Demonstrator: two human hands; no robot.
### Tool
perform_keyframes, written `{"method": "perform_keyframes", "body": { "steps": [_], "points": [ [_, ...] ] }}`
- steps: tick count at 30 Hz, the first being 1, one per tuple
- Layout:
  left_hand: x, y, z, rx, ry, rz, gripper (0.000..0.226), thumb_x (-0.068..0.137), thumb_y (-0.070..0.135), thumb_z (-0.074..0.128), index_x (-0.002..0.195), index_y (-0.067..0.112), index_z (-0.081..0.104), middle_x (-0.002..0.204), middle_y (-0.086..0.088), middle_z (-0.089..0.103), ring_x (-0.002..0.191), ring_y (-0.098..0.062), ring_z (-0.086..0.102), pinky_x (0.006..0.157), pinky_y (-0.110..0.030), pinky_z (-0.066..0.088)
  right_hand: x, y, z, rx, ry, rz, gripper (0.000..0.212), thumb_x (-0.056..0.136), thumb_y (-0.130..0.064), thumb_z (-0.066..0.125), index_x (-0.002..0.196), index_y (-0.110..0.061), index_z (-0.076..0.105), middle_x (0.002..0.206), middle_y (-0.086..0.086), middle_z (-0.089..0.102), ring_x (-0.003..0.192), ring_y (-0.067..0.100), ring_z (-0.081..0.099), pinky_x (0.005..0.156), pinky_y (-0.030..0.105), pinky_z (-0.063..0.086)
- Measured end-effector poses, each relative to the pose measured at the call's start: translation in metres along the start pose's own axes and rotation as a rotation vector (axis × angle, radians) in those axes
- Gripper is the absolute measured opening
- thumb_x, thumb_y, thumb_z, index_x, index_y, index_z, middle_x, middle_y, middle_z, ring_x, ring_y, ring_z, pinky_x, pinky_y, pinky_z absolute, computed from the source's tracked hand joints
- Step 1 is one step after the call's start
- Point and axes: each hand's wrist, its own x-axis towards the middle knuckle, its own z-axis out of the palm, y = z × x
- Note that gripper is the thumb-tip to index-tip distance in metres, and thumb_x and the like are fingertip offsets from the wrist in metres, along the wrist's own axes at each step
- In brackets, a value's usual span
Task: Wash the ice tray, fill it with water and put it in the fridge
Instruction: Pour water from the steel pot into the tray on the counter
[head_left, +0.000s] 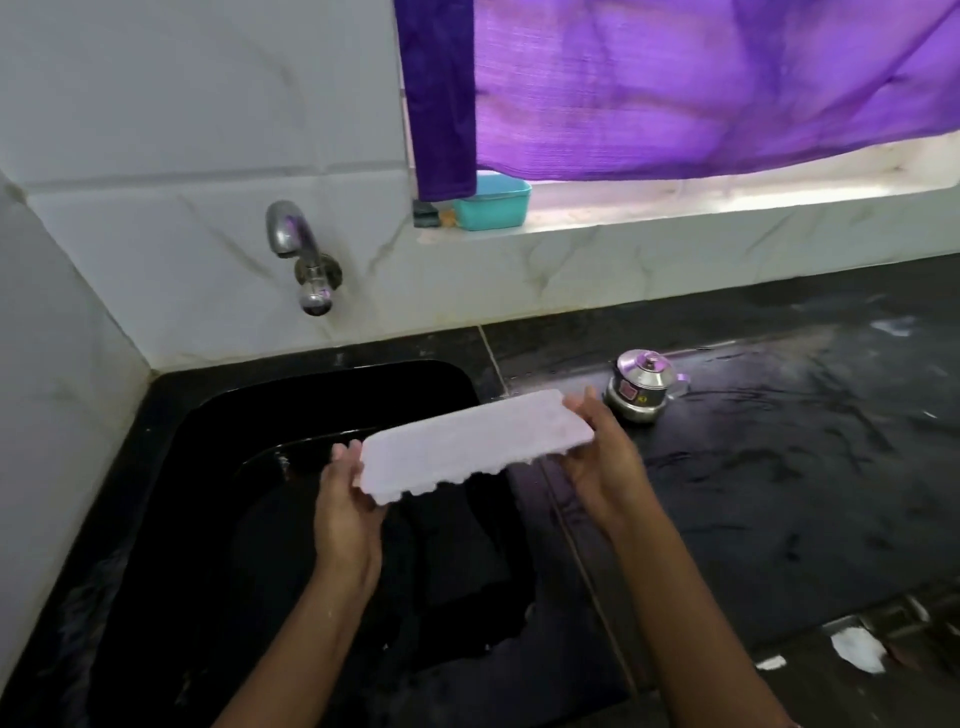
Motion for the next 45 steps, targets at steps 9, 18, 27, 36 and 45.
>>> {"method": "perform_keyframes", "body": {
  "steps": [9, 18, 27, 36, 45],
  "points": [
    [-0.052, -0.118, 0.1, 0.549, -0.175, 0.174, 0.073, 0.069, 0.031, 0.086, 0.126, 0.045, 0.043, 0.154, 0.015, 0.029, 0.139, 0.0, 0.031, 0.111, -0.024, 0.03, 0.033, -0.064, -0.161, -0.58, 0.083, -0.088, 0.044, 0.086, 0.0, 0.058, 0.122, -0.024, 0.051, 0.11, -0.002, 0.064, 0.09, 0.01, 0.064, 0.069, 0.022, 0.051],
    [-0.091, -0.174, 0.13, 0.995, -0.193, 0.153, 0.122, 0.06, 0.058, 0.081, 0.152, 0.038, 0.002, 0.16, 0.017, 0.013, 0.142, 0.002, 0.017, 0.111, -0.021, 0.022, 0.063, -0.082, -0.248, -1.475, 0.106, -0.143, 0.052, 0.085, -0.023, 0.066, 0.135, -0.02, 0.051, 0.12, 0.009, 0.053, 0.115, 0.026, 0.043, 0.097, 0.041, 0.038],
    [-0.092, -0.183, 0.141, 1.369, -0.187, 0.142, 0.127, 0.061, 0.091, 0.05, 0.155, 0.024, -0.004, 0.157, 0.017, -0.009, 0.149, -0.011, 0.001, 0.118, -0.027, 0.006, 0.073, -0.083, -0.267, -1.749, 0.082, -0.214, 0.045, 0.088, -0.038, 0.058, 0.13, -0.021, 0.054, 0.118, 0.005, 0.054, 0.111, 0.024, 0.045, 0.089, 0.038, 0.033],
    [-0.088, -0.189, 0.137, 1.516, -0.194, 0.209, 0.123, 0.062, 0.095, 0.031, 0.155, 0.022, -0.002, 0.155, 0.017, -0.012, 0.144, -0.002, -0.015, 0.12, -0.027, -0.005, 0.061, -0.07, -0.278, -1.843, 0.087, -0.326, 0.043, 0.098, -0.032, 0.041, 0.135, -0.011, 0.049, 0.108, 0.01, 0.057, 0.102, 0.028, 0.051, 0.082, 0.04, 0.034],
    [-0.088, -0.19, 0.137, 1.513, -0.191, 0.233, 0.116, 0.067, 0.09, 0.029, 0.155, 0.021, 0.0, 0.154, 0.017, -0.006, 0.144, -0.001, -0.012, 0.119, -0.026, -0.005, 0.064, -0.072, -0.28, -1.82, 0.069, -0.291, 0.039, 0.098, -0.03, 0.041, 0.131, -0.012, 0.052, 0.108, 0.011, 0.058, 0.103, 0.029, 0.052, 0.084, 0.041, 0.036]
  ]
}}
